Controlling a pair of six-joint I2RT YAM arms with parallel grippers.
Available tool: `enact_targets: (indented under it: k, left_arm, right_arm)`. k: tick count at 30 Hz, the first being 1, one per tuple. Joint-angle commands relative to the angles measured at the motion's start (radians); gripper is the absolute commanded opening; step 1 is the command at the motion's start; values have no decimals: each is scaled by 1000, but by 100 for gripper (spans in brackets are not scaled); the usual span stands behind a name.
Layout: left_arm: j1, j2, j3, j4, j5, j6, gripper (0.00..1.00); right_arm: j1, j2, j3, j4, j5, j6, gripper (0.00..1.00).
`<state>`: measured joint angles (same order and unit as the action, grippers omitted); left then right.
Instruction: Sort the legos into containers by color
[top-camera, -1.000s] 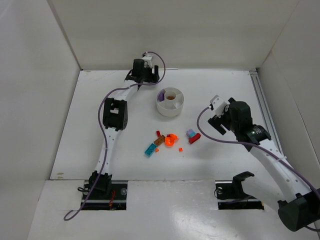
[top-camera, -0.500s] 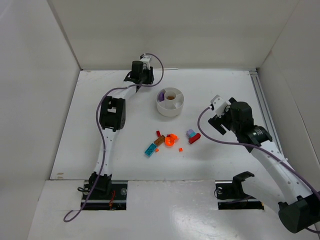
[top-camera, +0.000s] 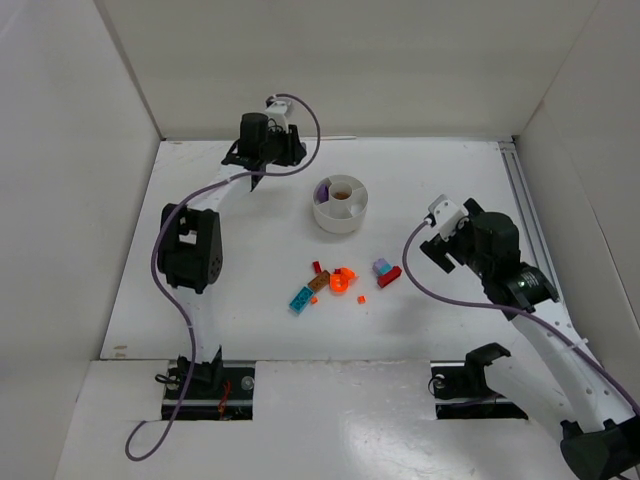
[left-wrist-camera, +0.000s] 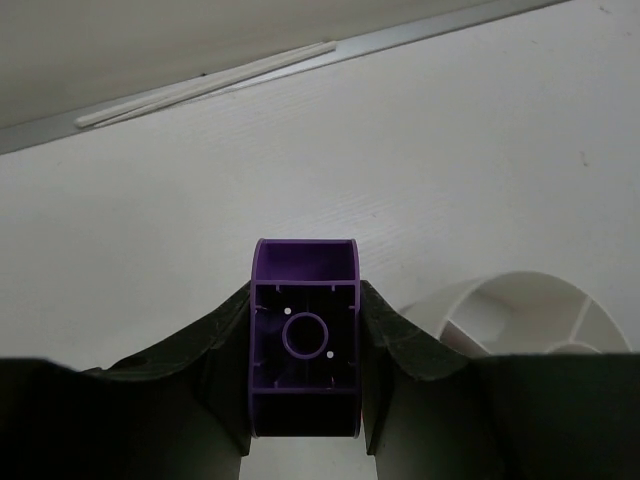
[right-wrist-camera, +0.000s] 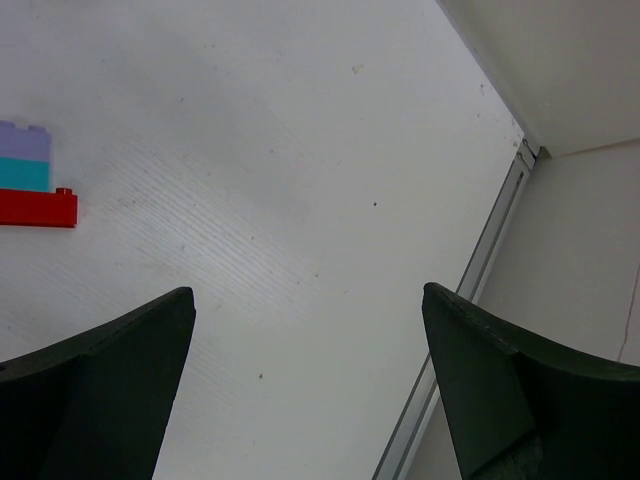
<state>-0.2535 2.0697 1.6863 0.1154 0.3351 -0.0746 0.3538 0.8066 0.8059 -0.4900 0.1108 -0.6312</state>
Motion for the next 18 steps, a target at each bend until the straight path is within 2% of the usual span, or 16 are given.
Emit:
enact_targets:
  k: [1, 8, 18]
  left_arm:
    - [-33, -109, -138, 53, 171, 11, 19]
    - [-127, -183, -232, 30, 88, 72, 17]
    - [-148, -204, -306, 43, 75, 53, 17]
  right_arm:
    - [-6, -41, -2, 50, -34, 2, 99]
    - [-6, -75, -20, 50, -54, 2, 99]
    - [-6, -84, -39, 50, -63, 2, 99]
